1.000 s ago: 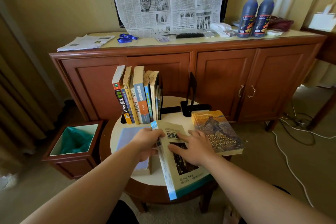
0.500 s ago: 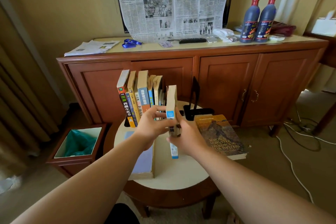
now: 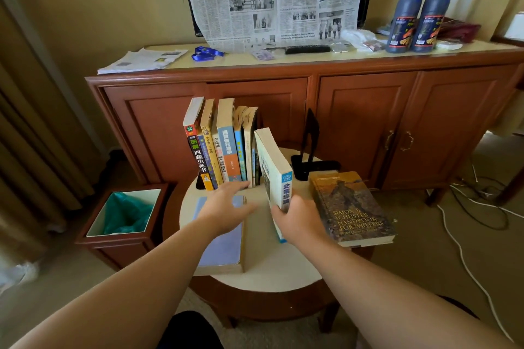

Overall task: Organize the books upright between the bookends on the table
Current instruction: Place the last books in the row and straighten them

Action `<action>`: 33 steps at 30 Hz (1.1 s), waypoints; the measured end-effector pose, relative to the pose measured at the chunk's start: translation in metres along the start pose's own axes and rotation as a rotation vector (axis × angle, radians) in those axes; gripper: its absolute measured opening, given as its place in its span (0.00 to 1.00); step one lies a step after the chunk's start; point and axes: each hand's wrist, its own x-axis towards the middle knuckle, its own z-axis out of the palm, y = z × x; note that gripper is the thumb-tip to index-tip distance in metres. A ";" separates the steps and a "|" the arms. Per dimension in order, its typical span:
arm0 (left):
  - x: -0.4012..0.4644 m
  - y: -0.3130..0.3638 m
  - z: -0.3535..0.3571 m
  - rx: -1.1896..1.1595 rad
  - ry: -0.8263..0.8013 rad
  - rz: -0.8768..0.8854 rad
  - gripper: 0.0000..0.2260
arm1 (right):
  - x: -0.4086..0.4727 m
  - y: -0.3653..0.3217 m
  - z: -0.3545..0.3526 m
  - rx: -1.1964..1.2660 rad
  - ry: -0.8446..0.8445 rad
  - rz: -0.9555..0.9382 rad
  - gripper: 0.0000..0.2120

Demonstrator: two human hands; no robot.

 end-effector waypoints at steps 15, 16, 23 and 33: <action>-0.004 -0.046 0.045 0.495 -0.122 0.084 0.38 | 0.041 -0.009 -0.008 0.049 0.237 0.058 0.09; -0.004 -0.046 0.045 0.487 -0.118 0.081 0.38 | 0.049 -0.011 -0.009 0.053 0.243 0.045 0.09; -0.003 -0.047 0.045 0.436 -0.093 0.089 0.40 | 0.104 -0.032 0.009 0.014 0.214 0.053 0.13; -0.002 -0.049 0.047 0.418 -0.087 0.093 0.41 | 0.156 -0.040 0.049 -0.035 0.050 0.051 0.14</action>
